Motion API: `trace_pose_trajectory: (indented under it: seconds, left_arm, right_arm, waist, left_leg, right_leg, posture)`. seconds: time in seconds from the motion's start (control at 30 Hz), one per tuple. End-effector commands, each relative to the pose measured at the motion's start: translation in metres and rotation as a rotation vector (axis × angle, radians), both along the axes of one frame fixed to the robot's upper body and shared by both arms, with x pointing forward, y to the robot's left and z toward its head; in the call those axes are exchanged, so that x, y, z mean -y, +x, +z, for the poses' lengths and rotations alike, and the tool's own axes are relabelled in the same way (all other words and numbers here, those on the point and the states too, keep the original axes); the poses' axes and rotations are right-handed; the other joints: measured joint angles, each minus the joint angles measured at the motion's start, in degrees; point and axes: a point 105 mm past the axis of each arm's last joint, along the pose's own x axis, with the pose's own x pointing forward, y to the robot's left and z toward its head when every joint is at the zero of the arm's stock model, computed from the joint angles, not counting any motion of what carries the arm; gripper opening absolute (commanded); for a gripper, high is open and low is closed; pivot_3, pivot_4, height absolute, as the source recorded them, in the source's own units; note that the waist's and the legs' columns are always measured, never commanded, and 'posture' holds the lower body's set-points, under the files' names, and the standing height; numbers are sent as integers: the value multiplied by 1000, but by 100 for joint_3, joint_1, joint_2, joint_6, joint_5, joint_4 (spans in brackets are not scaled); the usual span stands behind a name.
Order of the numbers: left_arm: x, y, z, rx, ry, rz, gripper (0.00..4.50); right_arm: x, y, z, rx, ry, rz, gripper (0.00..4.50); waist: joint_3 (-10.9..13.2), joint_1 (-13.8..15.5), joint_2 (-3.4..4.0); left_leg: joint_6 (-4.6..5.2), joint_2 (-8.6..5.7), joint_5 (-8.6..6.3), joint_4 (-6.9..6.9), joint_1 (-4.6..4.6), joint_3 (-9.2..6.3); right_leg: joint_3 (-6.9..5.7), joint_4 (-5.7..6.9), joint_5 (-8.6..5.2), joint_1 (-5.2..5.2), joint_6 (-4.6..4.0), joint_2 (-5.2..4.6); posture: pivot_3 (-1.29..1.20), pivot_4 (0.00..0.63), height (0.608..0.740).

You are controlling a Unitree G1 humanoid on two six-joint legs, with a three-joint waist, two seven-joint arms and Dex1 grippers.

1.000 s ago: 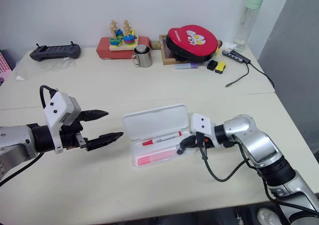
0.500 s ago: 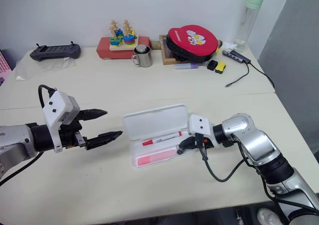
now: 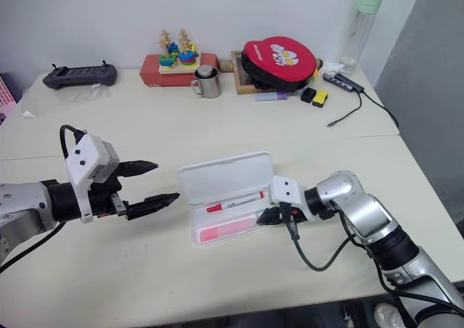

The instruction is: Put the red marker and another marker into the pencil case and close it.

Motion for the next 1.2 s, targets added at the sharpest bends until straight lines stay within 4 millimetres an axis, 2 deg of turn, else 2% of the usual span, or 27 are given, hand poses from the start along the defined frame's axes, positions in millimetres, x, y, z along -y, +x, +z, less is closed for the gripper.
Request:
trace_pose_trajectory:
  seconds: [0.03,0.17,0.33,0.77,1.0,1.2]
  left_arm:
    - [0,1,8,45,16,-5,4500]
    - [0,0,8,44,16,-5,4500]
    - [0,0,7,41,14,-5,4500]
    - [1,0,6,41,8,-7,4500]
    - [2,0,5,37,1,-9,4500]
    - [-4,0,10,46,-11,5,4500]
  right_arm:
    - [-4,5,-4,36,-2,-12,15]
    - [-4,13,-2,54,17,-49,15]
    - [6,20,3,59,16,-69,15]
    - [14,10,15,30,12,-56,15]
    - [9,2,39,22,82,-27,15]
    - [6,6,60,51,145,-56,15]
  waist:
    - [0,-1,0]
    - [0,-9,-1]
    - [0,-15,-1]
    - [0,-13,0]
    - [0,-11,0]
    - [0,-11,0]
  left_leg:
    - [0,0,0,-1,1,-1]
    - [0,0,0,0,4,0]
    - [0,0,0,2,7,0]
    - [0,0,0,-1,5,-1]
    - [0,0,0,-1,5,-1]
    - [0,0,0,0,4,-1]
  right_leg:
    - [0,1,0,0,0,0]
    - [0,2,0,2,0,0]
    - [0,4,2,6,-2,0]
    - [0,0,3,5,-1,0]
    - [0,1,3,5,-1,0]
    - [-1,0,3,5,-1,0]
  posture:
    - [0,150,740]
    - [0,150,740]
    - [0,150,740]
    - [0,150,740]
    - [0,150,740]
    - [0,150,740]
